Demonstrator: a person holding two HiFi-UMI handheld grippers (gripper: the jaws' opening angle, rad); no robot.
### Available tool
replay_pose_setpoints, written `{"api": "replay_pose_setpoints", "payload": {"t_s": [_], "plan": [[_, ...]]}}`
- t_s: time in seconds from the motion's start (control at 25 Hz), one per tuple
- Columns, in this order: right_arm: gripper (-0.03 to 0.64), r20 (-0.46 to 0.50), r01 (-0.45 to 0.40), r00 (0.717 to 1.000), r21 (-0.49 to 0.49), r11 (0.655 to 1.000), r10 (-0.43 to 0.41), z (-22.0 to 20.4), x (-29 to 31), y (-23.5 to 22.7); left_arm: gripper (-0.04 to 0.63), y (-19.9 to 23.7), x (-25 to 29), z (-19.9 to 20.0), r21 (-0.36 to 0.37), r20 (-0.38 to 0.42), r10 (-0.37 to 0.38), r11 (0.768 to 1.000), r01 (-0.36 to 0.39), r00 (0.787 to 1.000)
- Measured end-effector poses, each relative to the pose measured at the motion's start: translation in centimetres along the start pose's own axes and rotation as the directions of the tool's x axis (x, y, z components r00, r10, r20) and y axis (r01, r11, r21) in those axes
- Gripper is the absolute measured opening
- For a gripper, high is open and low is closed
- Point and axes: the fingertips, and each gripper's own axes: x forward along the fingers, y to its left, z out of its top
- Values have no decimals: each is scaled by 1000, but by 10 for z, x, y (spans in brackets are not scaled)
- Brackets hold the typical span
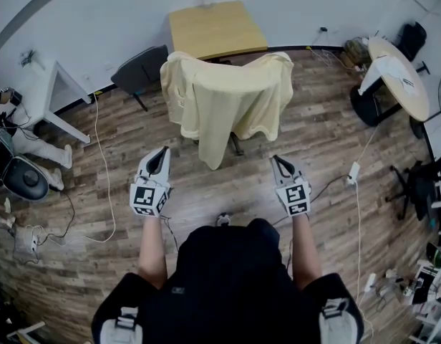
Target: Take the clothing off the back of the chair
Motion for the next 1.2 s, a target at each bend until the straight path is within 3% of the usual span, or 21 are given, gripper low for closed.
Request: {"api": "replay_pose_setpoints", "payload": {"t_s": [0.6,0.84,1.2], "plan": [[-6,27,34,999,8,999,-34,2,1,-13,3,1,15,-3,-4,-13,-33,999,33,999],[-6,-11,39,999,35,999,-39,-6,4,-13,3,0,22,0,6,-12,-38,999,38,999],[-6,28,31,999,14,999,-31,8,19,-36,3,10,34,5,9,-22,-18,1000,18,1000]]}}
